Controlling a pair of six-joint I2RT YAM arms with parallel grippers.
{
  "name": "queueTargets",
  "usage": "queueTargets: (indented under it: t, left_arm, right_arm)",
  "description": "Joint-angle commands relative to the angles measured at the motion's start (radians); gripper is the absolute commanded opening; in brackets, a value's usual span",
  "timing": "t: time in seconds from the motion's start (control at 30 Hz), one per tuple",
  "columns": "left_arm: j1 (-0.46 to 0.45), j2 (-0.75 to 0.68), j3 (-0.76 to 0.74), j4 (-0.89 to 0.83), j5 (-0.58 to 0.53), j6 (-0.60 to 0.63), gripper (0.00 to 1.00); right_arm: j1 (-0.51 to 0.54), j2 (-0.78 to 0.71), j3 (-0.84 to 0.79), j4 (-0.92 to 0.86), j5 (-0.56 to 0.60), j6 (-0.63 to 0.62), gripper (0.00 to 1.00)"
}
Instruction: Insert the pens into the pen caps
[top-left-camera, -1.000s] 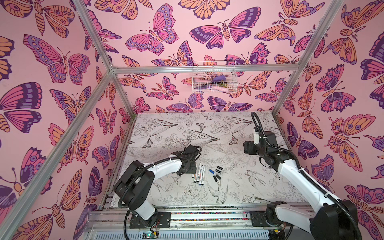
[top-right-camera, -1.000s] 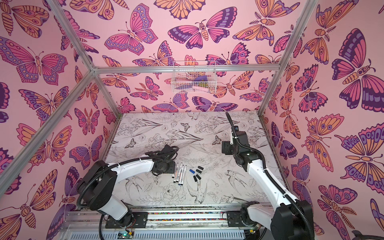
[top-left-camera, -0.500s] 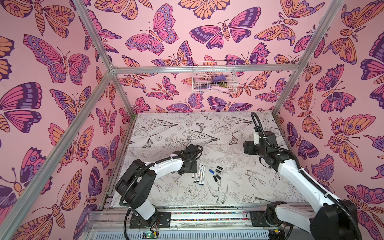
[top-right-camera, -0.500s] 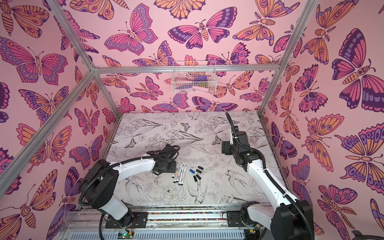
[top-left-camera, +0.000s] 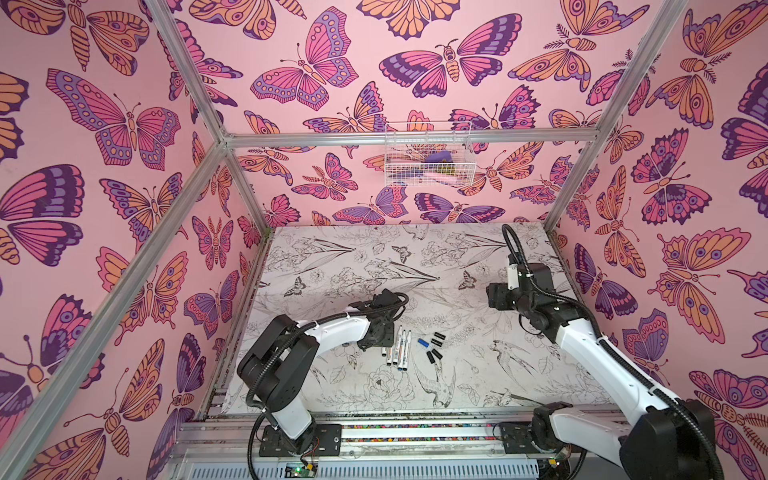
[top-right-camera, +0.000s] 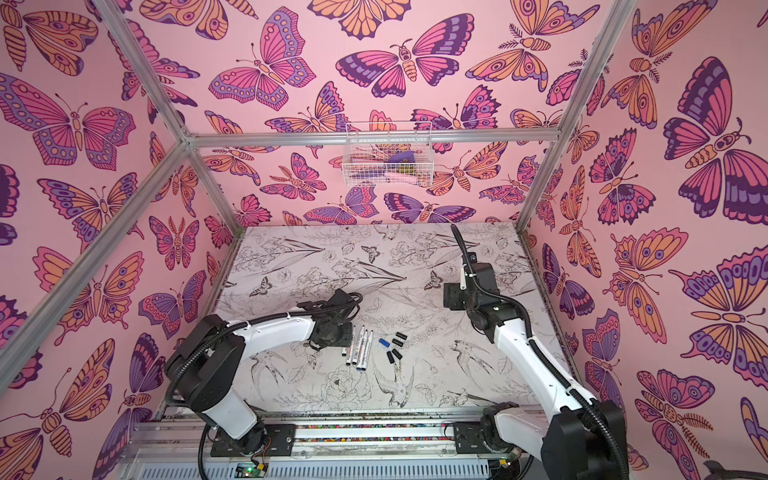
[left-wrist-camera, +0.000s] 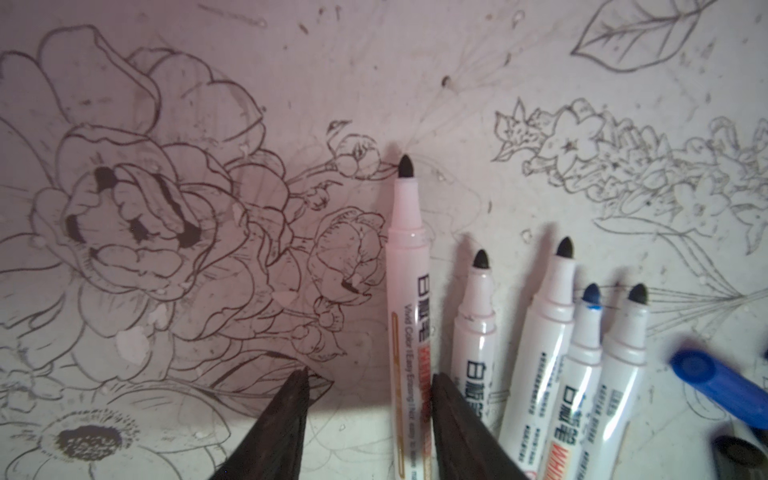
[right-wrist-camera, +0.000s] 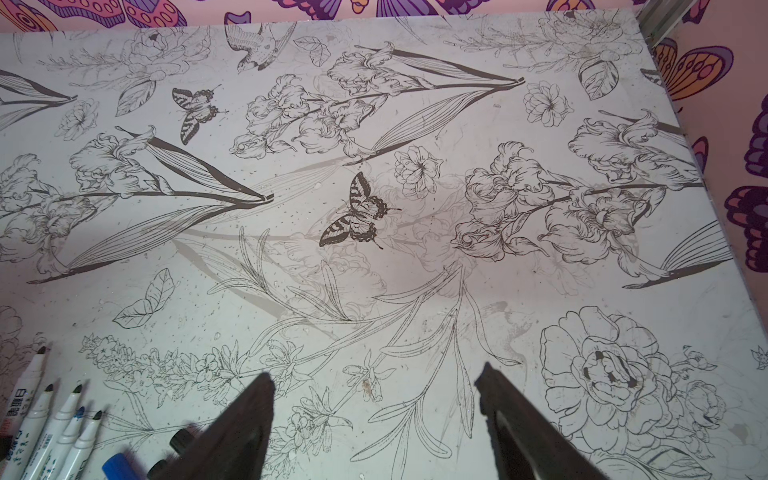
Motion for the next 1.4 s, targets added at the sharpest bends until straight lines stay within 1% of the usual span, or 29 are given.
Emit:
queueTargets:
  t: [0.0,0.13,0.23,0.4,0.47,0.53,0.57,0.63,0.7,0.8,0.9,1.0,1.1,1.2,1.37]
  left_arm:
    - [-0.004,0.028,0.008,-0.028,-0.028,0.013,0.47]
    - [-0.003,0.046,0.013,-0.053,-0.028,0.031,0.43]
    - [-0.002,0.057,0.013,-0.07,-0.025,0.043,0.37]
    - [0.002,0.058,0.015,-0.082,-0.021,0.045,0.19]
    - [0.008,0.047,0.019,-0.082,-0.011,0.046,0.11]
    - [0.01,0.017,0.027,-0.081,-0.003,0.051,0.03]
    - [0.01,-0.006,0.031,-0.08,-0.004,0.056,0.0]
    - [0.011,-0.072,0.03,-0.058,0.002,0.077,0.0]
    - [0.012,-0.162,0.0,0.019,0.041,0.114,0.0]
    - [0.011,-0.299,-0.081,0.204,0.156,0.144,0.0]
    - [0.012,-0.392,-0.156,0.374,0.273,0.137,0.0]
    - [0.007,-0.459,-0.193,0.456,0.354,0.143,0.0]
    - [-0.004,-0.502,-0.237,0.533,0.389,0.154,0.0]
    - [-0.012,-0.534,-0.274,0.593,0.392,0.157,0.0]
    - [-0.028,-0.535,-0.275,0.603,0.409,0.167,0.0]
  right_arm:
    - [0.006,-0.015,0.013,-0.021,-0.001,-0.021,0.8]
    - [0.006,-0.021,0.013,-0.021,0.003,-0.022,0.8]
    - [0.005,-0.03,0.016,-0.025,0.004,-0.017,0.8]
    - [0.005,-0.054,0.021,-0.024,-0.015,-0.001,0.8]
    - [0.006,-0.058,0.021,-0.025,-0.044,0.018,0.79]
    - [0.006,-0.061,0.019,-0.031,-0.101,0.04,0.79]
    - [0.012,-0.063,0.018,-0.035,-0.122,0.06,0.79]
    - [0.051,-0.072,0.011,-0.032,-0.16,0.11,0.78]
    - [0.135,-0.082,-0.003,0.008,-0.198,0.163,0.78]
    - [0.261,-0.061,-0.024,0.11,-0.249,0.264,0.78]
    - [0.371,-0.01,-0.02,0.215,-0.292,0.354,0.78]
    - [0.442,0.038,0.003,0.285,-0.305,0.402,0.78]
    - [0.475,0.088,0.027,0.34,-0.336,0.453,0.76]
    - [0.495,0.128,0.052,0.372,-0.35,0.472,0.75]
    - [0.501,0.183,0.087,0.374,-0.357,0.466,0.7]
